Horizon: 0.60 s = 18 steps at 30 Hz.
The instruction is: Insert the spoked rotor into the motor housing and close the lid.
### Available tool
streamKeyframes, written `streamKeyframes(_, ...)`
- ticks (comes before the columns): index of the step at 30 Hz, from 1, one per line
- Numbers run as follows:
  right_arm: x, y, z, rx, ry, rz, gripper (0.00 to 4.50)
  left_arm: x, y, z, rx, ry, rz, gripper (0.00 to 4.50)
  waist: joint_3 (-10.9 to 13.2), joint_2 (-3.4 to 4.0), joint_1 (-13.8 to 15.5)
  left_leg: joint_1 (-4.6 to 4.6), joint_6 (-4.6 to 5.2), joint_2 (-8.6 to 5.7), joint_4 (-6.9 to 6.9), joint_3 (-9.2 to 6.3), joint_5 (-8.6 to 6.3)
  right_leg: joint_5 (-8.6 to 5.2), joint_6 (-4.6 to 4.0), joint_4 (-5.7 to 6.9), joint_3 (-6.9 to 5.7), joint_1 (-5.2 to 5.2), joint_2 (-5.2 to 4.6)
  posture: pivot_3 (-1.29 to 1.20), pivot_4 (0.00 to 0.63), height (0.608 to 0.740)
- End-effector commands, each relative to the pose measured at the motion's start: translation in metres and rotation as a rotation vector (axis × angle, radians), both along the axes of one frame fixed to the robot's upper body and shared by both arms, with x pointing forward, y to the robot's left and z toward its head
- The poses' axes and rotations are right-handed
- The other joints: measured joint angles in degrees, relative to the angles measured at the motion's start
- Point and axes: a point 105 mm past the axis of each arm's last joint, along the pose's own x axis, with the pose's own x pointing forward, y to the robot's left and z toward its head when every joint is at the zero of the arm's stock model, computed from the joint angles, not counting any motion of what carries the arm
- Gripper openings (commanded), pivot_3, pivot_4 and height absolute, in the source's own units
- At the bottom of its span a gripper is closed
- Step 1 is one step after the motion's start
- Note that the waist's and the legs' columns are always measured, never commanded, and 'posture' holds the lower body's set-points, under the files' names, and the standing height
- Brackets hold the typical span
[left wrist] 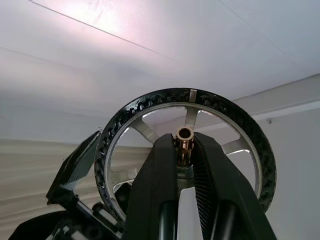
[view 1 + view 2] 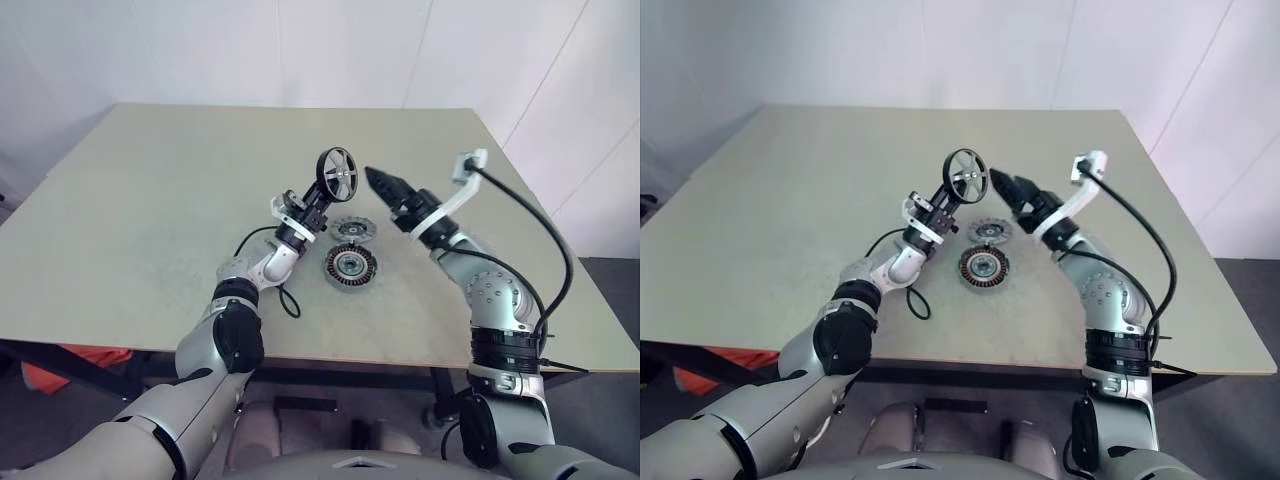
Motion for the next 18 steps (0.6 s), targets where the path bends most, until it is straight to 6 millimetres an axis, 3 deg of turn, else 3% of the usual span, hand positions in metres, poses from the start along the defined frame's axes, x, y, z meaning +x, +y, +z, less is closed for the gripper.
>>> streamKeyframes(1,-0.005,0.009,0.01,-0.059,-0.074,0.026,4.47,0.002,0.001,0.013,-0.001,-0.047,0.006,0.32,0.0,0.0,0.04,-0.01,0.0,-0.01,0.0,0.0,0.0,0.0,0.01,0.0,0.0,0.0,-0.01,0.0,0.0,0.74)
streamKeyframes(18,0.001,0.019,0.033,-0.089,-0.159,0.022,4.47,0.0,-0.004,0.013,0.03,-0.06,-0.007,0.32,0.0,0.0,0.0,-0.01,0.0,-0.02,0.0,-0.04,0.0,-0.01,0.03,0.01,0.0,0.0,-0.01,0.0,0.0,0.74)
